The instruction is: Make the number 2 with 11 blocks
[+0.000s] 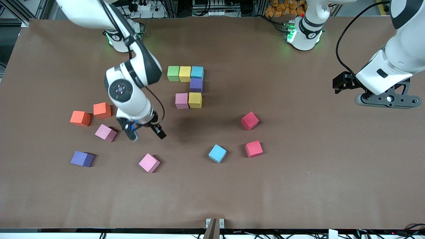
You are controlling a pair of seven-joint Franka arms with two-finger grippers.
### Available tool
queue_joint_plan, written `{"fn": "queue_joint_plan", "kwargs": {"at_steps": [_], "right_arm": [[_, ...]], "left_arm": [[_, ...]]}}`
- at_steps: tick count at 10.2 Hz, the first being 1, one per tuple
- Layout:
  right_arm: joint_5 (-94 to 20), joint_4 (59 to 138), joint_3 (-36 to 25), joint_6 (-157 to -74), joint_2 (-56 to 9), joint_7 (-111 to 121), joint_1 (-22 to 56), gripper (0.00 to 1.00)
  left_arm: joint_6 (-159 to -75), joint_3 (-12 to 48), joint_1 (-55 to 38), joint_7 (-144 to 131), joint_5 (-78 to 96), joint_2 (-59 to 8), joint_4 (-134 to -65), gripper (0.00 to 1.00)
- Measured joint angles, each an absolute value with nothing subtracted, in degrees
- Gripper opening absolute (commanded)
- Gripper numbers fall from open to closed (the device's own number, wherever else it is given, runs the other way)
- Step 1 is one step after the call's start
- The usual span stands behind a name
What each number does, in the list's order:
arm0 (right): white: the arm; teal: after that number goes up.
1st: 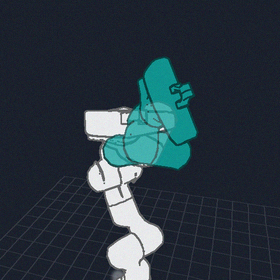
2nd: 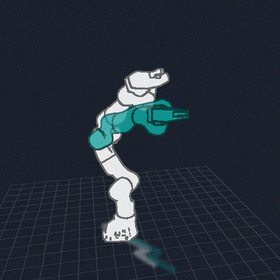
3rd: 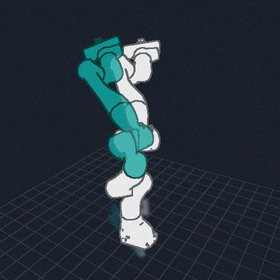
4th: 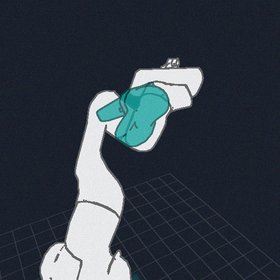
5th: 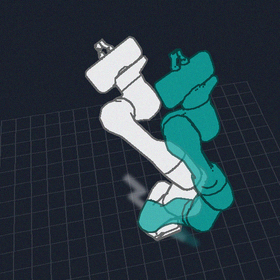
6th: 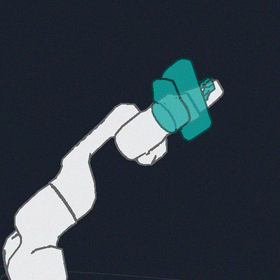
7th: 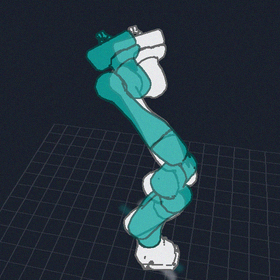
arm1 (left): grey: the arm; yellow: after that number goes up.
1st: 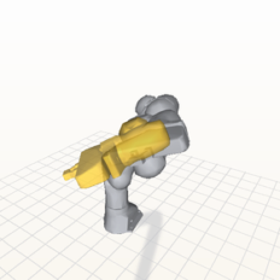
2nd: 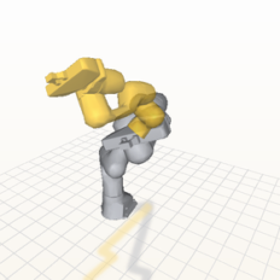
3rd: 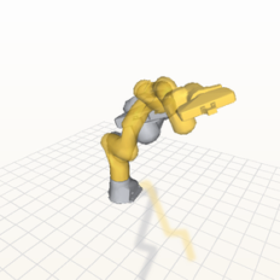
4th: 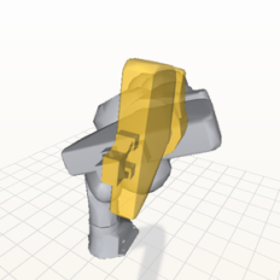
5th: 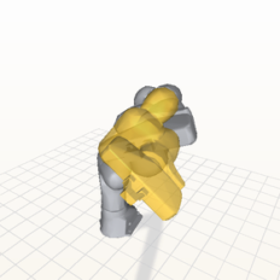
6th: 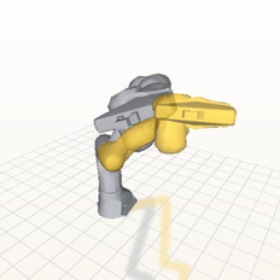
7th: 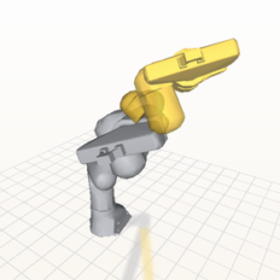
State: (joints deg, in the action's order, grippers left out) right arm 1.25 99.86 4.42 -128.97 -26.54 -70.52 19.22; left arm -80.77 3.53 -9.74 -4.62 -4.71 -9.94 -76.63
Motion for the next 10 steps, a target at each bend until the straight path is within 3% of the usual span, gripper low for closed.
{"fn": "queue_joint_plan", "kwargs": {"at_steps": [4,10], "right_arm": [[1.5,86.7,3.3,-128.9,-38.4,-60.9,16.4,1.0],[1.6,82.8,-0.3,-129.1,-44.4,-57.0,16.4,1.0]], "left_arm": [[-80.7,3.5,-9.7,-4.6,-4.7,-9.8,-76.6,1.0],[-80.7,3.5,-9.7,-4.6,-4.7,-9.8,-76.7,1.0]]}}
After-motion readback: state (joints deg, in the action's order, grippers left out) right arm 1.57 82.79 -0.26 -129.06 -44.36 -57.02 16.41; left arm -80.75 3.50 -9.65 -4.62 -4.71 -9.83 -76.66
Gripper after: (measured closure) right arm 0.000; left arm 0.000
